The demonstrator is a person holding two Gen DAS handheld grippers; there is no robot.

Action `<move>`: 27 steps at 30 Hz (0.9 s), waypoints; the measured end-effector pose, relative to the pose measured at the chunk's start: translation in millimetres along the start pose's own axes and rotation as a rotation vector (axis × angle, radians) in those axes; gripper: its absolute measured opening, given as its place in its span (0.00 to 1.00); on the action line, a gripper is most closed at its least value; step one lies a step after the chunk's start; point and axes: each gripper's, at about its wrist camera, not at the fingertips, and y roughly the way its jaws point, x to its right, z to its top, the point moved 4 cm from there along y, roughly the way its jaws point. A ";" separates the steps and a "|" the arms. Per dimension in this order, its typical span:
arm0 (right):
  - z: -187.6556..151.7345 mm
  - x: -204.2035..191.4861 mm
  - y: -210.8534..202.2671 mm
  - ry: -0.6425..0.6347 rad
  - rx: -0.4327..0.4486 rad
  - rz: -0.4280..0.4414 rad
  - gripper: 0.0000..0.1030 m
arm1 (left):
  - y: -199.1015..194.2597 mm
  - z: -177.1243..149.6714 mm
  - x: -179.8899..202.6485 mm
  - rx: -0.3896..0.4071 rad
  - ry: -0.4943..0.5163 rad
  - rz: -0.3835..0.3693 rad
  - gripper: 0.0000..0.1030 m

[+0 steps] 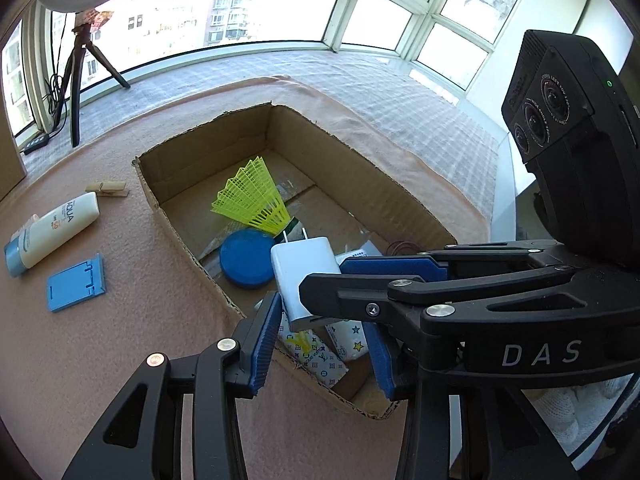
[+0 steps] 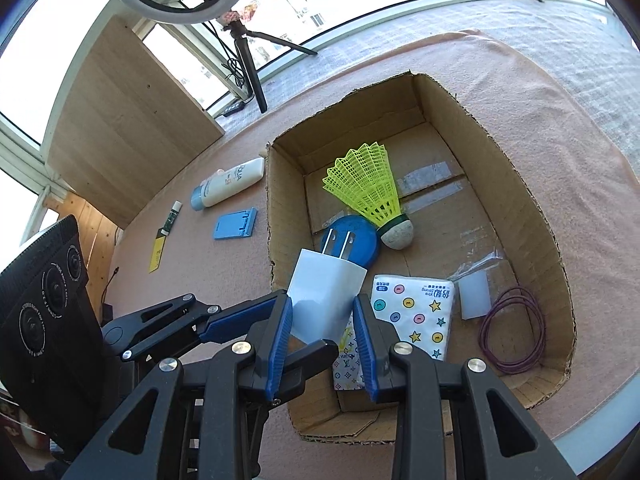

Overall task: Organize objects
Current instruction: 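Carry the charger into the box and open the right tool, then move the right tool to the white AQUA sunscreen bottle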

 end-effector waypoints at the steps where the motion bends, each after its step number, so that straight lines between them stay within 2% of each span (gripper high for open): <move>1: 0.4 0.2 0.0 0.008 0.002 0.013 0.32 | -0.5 0.4 -0.7 0.003 0.000 0.003 0.55; 2: 0.7 0.3 0.4 0.019 -0.002 0.024 0.42 | -1.4 0.6 -0.7 0.007 0.002 0.010 0.55; 4: 1.0 0.9 0.5 0.030 0.001 0.023 0.48 | -3.1 -0.5 -2.7 0.005 0.003 0.016 0.56; 6: 1.8 1.1 0.5 0.027 0.011 -0.004 0.48 | -6.3 -1.8 -6.1 0.009 0.000 0.023 0.56; 12: 6.1 -2.9 1.6 0.017 0.009 -0.012 0.48 | -18.4 -8.1 -22.1 0.019 -0.034 0.047 0.56; 16: 12.0 -12.1 3.9 -0.008 0.012 -0.012 0.48 | -31.0 -15.2 -37.5 0.030 -0.063 0.078 0.60; 20: 22.9 -28.6 8.8 -0.053 0.005 0.001 0.48 | -49.1 -28.1 -59.5 0.041 -0.107 0.131 0.66; 27: 55.1 -77.5 30.2 -0.191 0.013 -0.005 0.51 | -87.2 -63.5 -113.9 0.054 -0.219 0.250 0.67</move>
